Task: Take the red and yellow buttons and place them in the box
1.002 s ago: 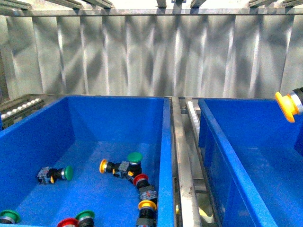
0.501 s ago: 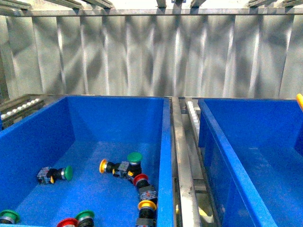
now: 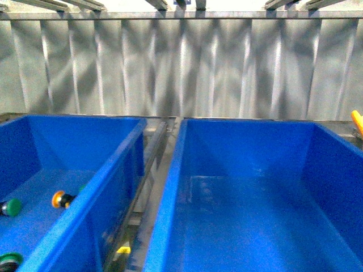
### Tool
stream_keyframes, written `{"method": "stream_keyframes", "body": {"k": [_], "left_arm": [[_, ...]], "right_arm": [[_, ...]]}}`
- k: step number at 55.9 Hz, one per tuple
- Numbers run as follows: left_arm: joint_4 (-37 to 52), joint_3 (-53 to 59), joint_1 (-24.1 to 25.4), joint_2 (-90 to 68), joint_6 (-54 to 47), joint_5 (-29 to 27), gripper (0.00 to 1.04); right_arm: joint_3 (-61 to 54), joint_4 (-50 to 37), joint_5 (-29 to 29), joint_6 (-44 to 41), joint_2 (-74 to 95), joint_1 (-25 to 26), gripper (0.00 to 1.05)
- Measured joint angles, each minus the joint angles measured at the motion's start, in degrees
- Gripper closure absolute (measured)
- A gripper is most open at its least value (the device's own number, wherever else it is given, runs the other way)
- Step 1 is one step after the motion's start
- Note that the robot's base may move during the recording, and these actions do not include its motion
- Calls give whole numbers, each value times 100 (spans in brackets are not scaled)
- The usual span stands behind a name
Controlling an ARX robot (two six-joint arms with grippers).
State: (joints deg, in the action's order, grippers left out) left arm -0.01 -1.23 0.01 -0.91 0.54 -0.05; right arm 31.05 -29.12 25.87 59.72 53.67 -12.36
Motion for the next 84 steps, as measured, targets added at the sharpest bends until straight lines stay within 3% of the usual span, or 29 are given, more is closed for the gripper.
{"method": "stream_keyframes", "body": {"k": [18,35,54,84], "left_arm": [[4,0,0,0,-4,2,8],[0,0,0,2,-11,26,8],[0,0,0,4,-11,4,8],[0,0,0,4,-11,4,8]], "right_arm": [[7,48,-236,-74,4,514,62],[372,675,138,-1113,417,1211,62],[1036,1639,-249,-2155,2015,2079,62],[2522,1626,-363,-3558,4592,2583,62]]}}
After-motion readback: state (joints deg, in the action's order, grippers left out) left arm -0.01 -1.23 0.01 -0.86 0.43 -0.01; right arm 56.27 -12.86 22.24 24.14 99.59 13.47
